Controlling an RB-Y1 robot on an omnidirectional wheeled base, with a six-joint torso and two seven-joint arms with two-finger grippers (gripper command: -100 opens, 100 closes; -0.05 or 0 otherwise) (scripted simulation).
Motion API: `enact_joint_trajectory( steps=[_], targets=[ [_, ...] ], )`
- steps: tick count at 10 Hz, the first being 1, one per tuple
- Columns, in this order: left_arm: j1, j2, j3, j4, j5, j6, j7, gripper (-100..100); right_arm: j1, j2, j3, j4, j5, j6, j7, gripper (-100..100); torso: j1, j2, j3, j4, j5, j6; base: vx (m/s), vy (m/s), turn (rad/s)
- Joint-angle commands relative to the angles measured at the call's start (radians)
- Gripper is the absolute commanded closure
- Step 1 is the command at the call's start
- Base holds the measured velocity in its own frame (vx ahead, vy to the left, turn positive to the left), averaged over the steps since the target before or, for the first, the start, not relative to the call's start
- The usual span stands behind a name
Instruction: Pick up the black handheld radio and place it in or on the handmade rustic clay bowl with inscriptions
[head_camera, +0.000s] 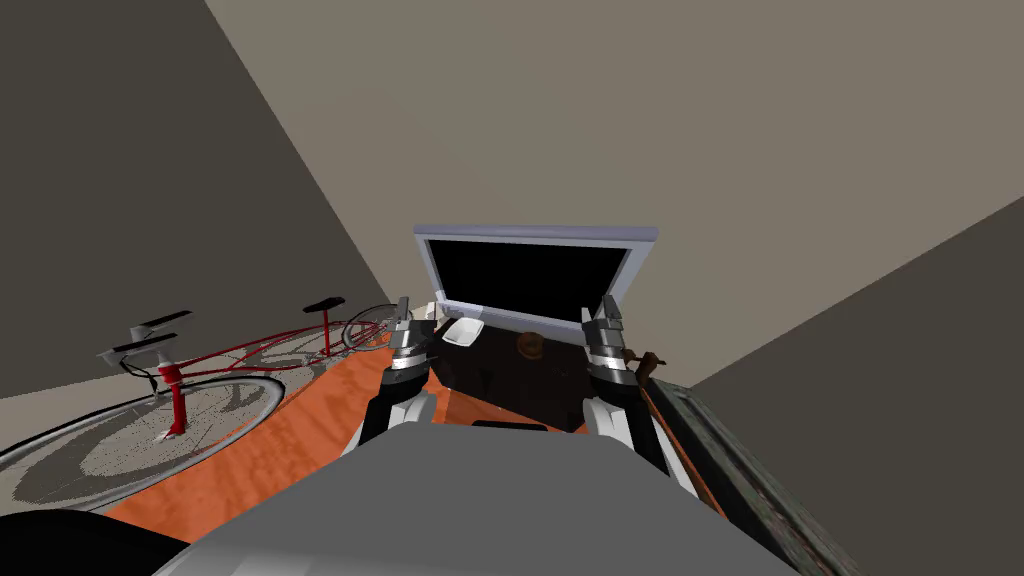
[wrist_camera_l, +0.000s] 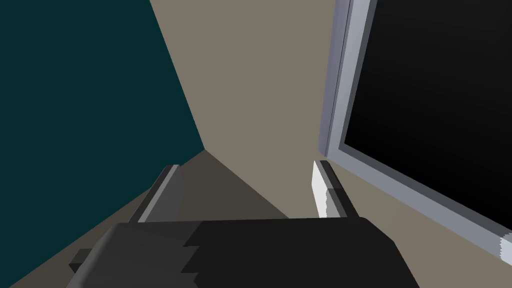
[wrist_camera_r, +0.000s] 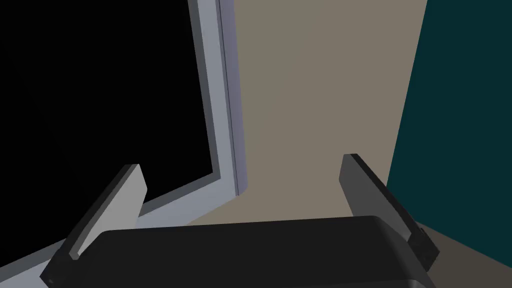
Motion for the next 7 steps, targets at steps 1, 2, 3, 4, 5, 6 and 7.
enact_joint_trajectory(
  steps=[1,2,3,4,5,6,7],
  targets=[
    [0.000,0.000,0.000,0.000,0.000,0.000,0.000,0,-0.003,-0.036,-0.006,0.021,0.008,0.003,0.018,-100,0.000,0.000,0.000,0.000,0.000,0.000,-0.023,0.009,0.127],
    [0.000,0.000,0.000,0.000,0.000,0.000,0.000,0,-0.005,-0.055,-0.011,0.035,0.013,0.006,0.030,-100,0.000,0.001,0.001,0.000,0.000,0.000,-0.040,0.009,0.172],
    [0.000,0.000,0.000,0.000,0.000,0.000,0.000,0,-0.008,-0.078,-0.016,0.052,0.019,0.010,0.045,-100,0.000,0.002,0.001,0.000,0.000,0.000,-0.049,0.011,0.126],
    [0.000,0.000,0.000,0.000,0.000,0.000,0.000,0,-0.011,-0.102,-0.021,0.071,0.027,0.014,0.062,-100,0.000,0.003,0.002,0.001,0.000,0.000,-0.052,0.016,0.134],
    [0.000,0.000,0.000,0.000,0.000,0.000,0.000,0,-0.014,-0.127,-0.028,0.093,0.035,0.020,0.081,-100,0.001,0.003,0.002,0.001,0.000,0.000,-0.058,0.012,0.181],
    [0.000,0.000,0.000,0.000,0.000,0.000,0.000,0,-0.017,-0.154,-0.035,0.117,0.045,0.027,0.102,-100,0.000,0.004,0.002,0.001,0.000,0.000,-0.069,0.012,0.217],
    [0.000,0.000,0.000,0.000,0.000,0.000,0.000,0,-0.021,-0.181,-0.042,0.144,0.055,0.035,0.124,-100,0.000,0.004,0.002,0.001,0.000,0.000,-0.072,0.024,0.269]
  ],
)
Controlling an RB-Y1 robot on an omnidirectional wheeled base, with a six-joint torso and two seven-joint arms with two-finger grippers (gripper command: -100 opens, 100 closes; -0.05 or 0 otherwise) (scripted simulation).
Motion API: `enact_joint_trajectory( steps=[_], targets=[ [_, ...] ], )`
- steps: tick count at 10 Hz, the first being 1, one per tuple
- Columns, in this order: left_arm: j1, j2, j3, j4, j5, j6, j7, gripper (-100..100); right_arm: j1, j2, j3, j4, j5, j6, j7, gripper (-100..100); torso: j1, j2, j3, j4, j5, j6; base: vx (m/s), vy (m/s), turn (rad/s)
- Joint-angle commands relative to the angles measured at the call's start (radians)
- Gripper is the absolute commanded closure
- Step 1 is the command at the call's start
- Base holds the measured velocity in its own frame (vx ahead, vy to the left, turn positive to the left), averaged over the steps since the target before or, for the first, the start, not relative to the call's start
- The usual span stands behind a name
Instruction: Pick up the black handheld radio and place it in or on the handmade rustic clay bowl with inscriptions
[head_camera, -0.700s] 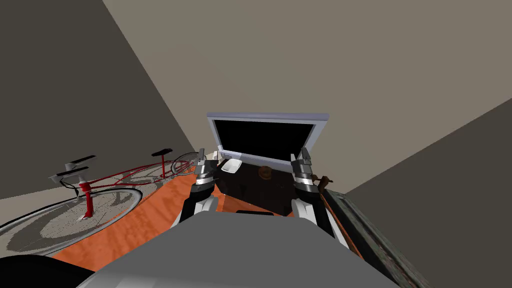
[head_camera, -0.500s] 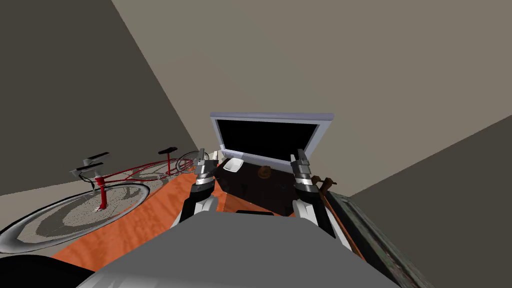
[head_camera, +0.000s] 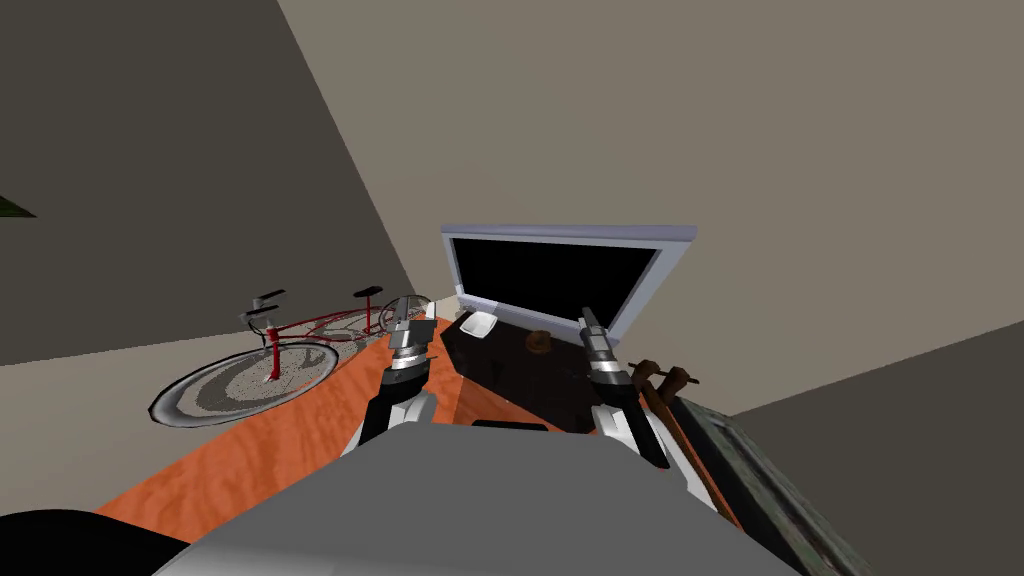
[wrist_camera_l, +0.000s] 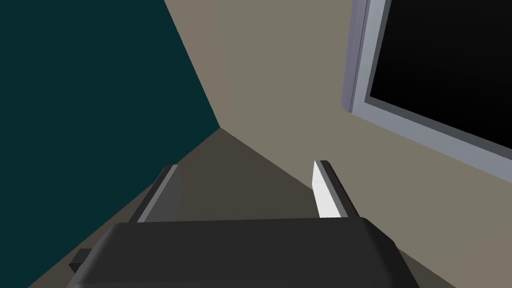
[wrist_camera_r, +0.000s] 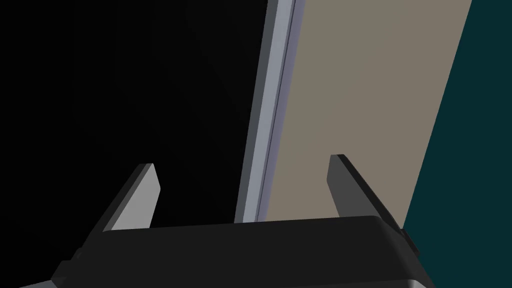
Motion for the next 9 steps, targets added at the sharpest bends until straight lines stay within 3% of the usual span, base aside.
enact_joint_trajectory(
  steps=[1,3,4,7,9],
  targets=[
    [0.000,0.000,0.000,0.000,0.000,0.000,0.000,0,-0.008,-0.050,-0.017,0.042,0.014,0.022,0.038,-100,0.000,0.000,0.000,0.000,0.000,0.000,-0.066,0.027,0.249],
    [0.000,0.000,0.000,0.000,0.000,0.000,0.000,0,-0.015,-0.107,-0.032,0.101,0.039,0.046,0.090,-100,0.000,0.000,0.000,0.000,0.000,0.000,-0.075,0.033,0.273],
    [0.000,0.000,0.000,0.000,0.000,0.000,0.000,0,-0.015,-0.107,-0.032,0.106,0.039,0.046,0.090,-100,0.000,0.000,0.000,0.000,0.000,0.000,-0.049,0.008,0.092],
    [0.000,0.000,0.000,0.000,0.000,0.000,0.000,0,-0.026,-0.189,-0.054,0.202,0.080,0.095,0.175,-100,-0.001,0.000,0.000,0.000,0.000,0.000,-0.065,0.019,0.291],
    [0.000,0.000,0.000,0.000,0.000,0.000,0.000,0,-0.029,-0.216,-0.060,0.250,0.095,0.114,0.207,-100,-0.002,-0.001,0.000,0.000,0.000,0.001,-0.049,0.019,0.137]
  ],
)
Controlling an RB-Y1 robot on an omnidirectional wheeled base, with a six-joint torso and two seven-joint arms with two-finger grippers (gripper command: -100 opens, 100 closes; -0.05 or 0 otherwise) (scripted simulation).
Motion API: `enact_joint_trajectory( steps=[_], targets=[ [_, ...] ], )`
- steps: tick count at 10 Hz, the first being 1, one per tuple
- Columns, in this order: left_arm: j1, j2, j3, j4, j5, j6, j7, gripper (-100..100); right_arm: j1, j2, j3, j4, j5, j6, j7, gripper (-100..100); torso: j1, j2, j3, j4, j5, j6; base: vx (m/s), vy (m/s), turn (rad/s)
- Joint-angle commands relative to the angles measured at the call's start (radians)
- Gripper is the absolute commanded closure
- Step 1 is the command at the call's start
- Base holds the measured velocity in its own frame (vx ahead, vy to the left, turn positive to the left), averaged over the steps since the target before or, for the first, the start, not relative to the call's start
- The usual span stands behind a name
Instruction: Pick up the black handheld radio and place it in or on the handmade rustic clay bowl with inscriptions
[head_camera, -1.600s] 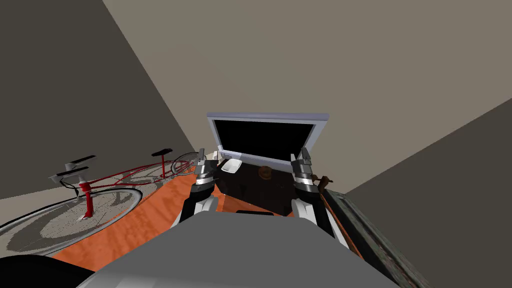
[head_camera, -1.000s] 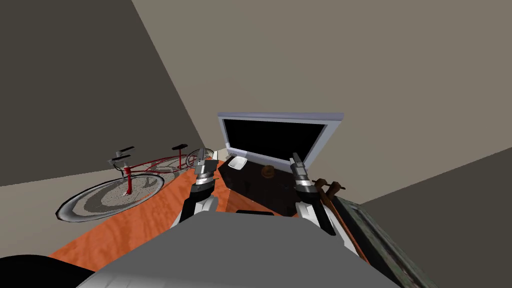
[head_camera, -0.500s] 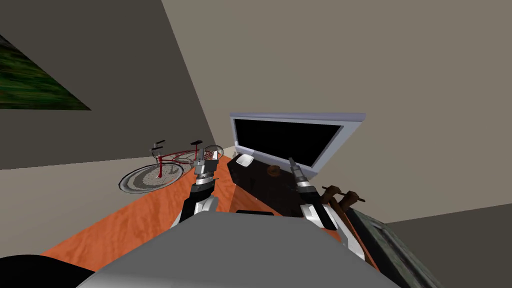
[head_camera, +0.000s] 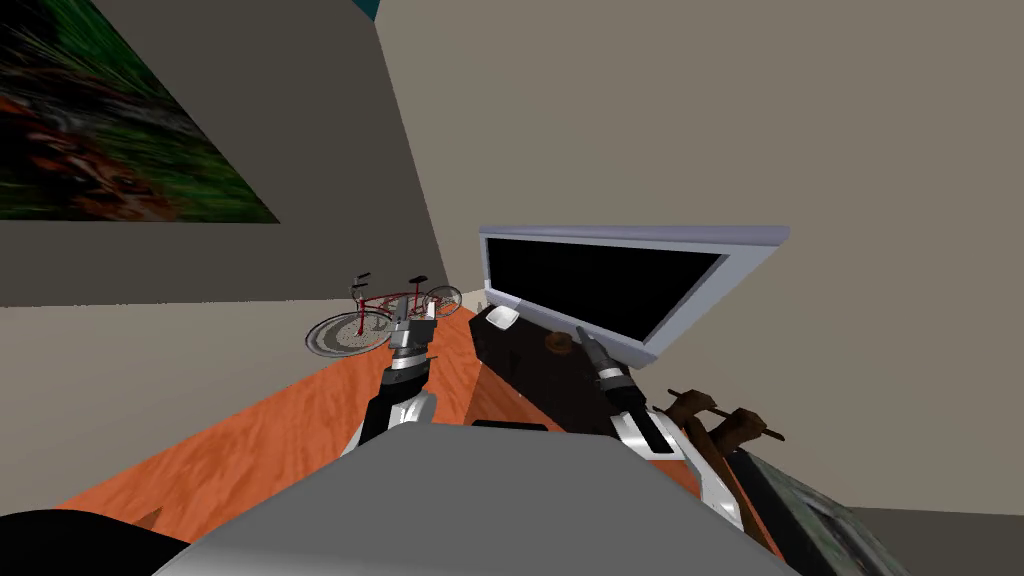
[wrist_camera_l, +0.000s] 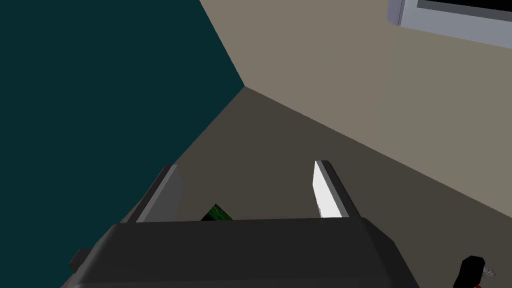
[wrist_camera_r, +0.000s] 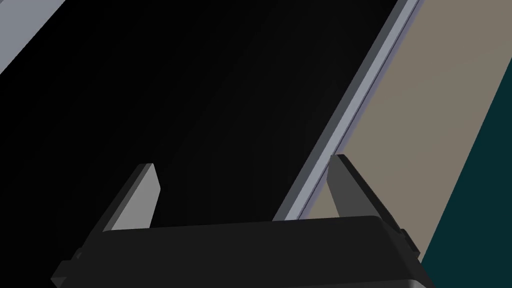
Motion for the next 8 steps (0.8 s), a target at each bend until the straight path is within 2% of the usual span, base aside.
enact_joint_trajectory(
  steps=[1,2,4,5,7,8],
  targets=[
    [0.000,0.000,0.000,0.000,0.000,0.000,0.000,0,-0.006,-0.042,-0.012,0.050,0.021,0.030,0.047,-100,0.000,0.000,0.000,0.000,0.000,0.000,-0.060,0.028,0.347],
    [0.000,0.000,0.000,0.000,0.000,0.000,0.000,0,-0.006,-0.042,-0.012,0.060,0.021,0.030,0.047,-100,0.000,0.000,0.000,0.000,0.000,0.000,-0.043,0.015,0.140],
    [0.000,0.000,0.000,0.000,0.000,0.000,0.000,0,-0.011,-0.091,-0.023,0.126,0.053,0.077,0.105,-100,-0.001,0.000,0.000,0.000,0.000,0.000,-0.056,0.022,0.308],
    [0.000,0.000,0.000,0.000,0.000,0.000,0.000,0,-0.011,-0.091,-0.023,0.138,0.053,0.077,0.108,-100,0.000,0.001,0.000,0.000,0.000,0.000,-0.045,0.014,0.125],
    [0.000,0.000,0.000,0.000,0.000,0.000,0.000,0,-0.015,-0.135,-0.033,0.206,0.085,0.130,0.167,-100,-0.001,0.000,0.000,0.000,0.000,0.000,-0.054,0.020,0.293],
    [0.000,0.000,0.000,0.000,0.000,0.000,0.000,0,-0.015,-0.135,-0.033,0.217,0.085,0.130,0.168,-100,-0.001,0.001,0.000,0.000,0.000,0.000,-0.044,0.011,0.157]
  ],
)
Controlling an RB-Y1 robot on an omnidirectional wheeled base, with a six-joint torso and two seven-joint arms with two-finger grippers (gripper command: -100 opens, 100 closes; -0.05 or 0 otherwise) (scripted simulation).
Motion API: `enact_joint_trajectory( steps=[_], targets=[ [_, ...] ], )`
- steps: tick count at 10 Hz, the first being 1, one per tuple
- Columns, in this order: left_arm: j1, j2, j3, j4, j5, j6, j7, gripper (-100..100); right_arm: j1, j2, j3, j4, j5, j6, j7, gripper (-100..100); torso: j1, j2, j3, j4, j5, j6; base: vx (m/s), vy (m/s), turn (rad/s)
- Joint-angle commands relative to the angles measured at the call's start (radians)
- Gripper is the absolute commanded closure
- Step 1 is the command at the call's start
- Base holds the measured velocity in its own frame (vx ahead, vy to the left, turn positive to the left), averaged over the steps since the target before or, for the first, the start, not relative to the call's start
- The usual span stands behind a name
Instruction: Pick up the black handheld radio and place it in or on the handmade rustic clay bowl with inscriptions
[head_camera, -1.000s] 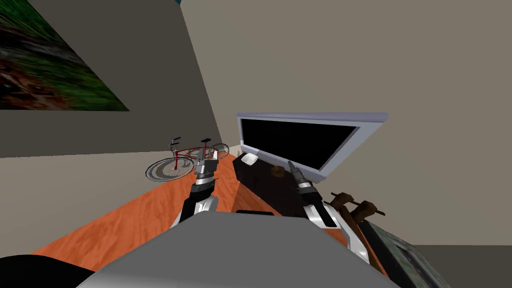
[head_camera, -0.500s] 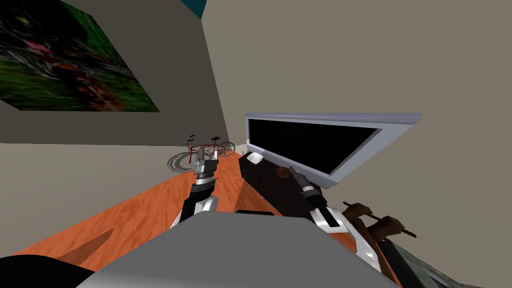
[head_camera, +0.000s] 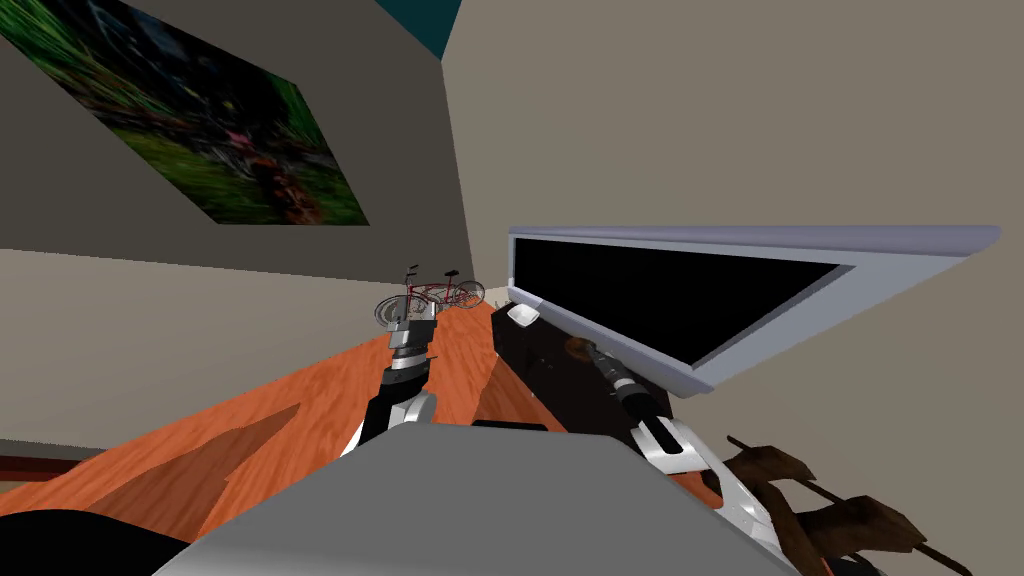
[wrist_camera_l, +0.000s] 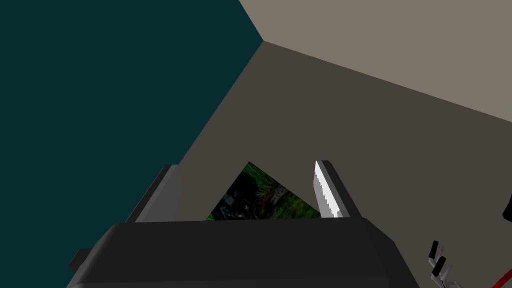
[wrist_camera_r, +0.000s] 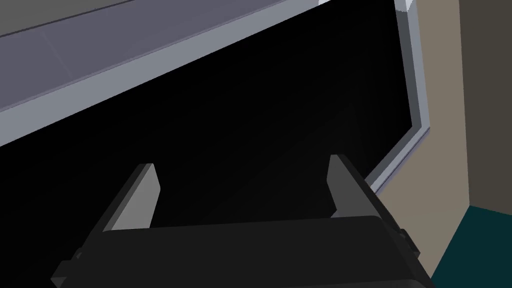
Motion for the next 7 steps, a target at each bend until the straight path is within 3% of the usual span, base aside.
enact_joint_trajectory(
  steps=[1,3,4,6,7],
  targets=[
    [0.000,0.000,0.000,0.000,0.000,0.000,0.000,0,-0.007,-0.022,-0.005,0.050,0.020,0.027,0.037,-100,0.000,0.000,0.000,0.000,0.000,0.000,-0.034,0.017,0.203],
    [0.000,0.000,0.000,0.000,0.000,0.000,0.000,0,-0.010,-0.058,-0.012,0.134,0.051,0.083,0.094,-100,0.000,0.000,0.000,0.000,0.000,-0.001,-0.050,0.022,0.377],
    [0.000,0.000,0.000,0.000,0.000,0.000,0.000,0,-0.010,-0.058,-0.012,0.144,0.051,0.088,0.095,-100,0.000,0.000,0.000,0.000,0.000,-0.001,-0.040,0.013,0.122],
    [0.000,0.000,0.000,0.000,0.000,0.000,0.000,0,-0.011,-0.088,-0.016,0.217,0.082,0.152,0.149,-100,0.000,-0.001,0.000,0.000,0.000,-0.001,-0.044,0.022,0.304],
    [0.000,0.000,0.000,0.000,0.000,0.000,0.000,0,-0.011,-0.088,-0.016,0.221,0.082,0.152,0.149,-100,0.000,0.000,0.000,0.000,0.000,-0.001,-0.037,0.009,0.113]
  ],
)
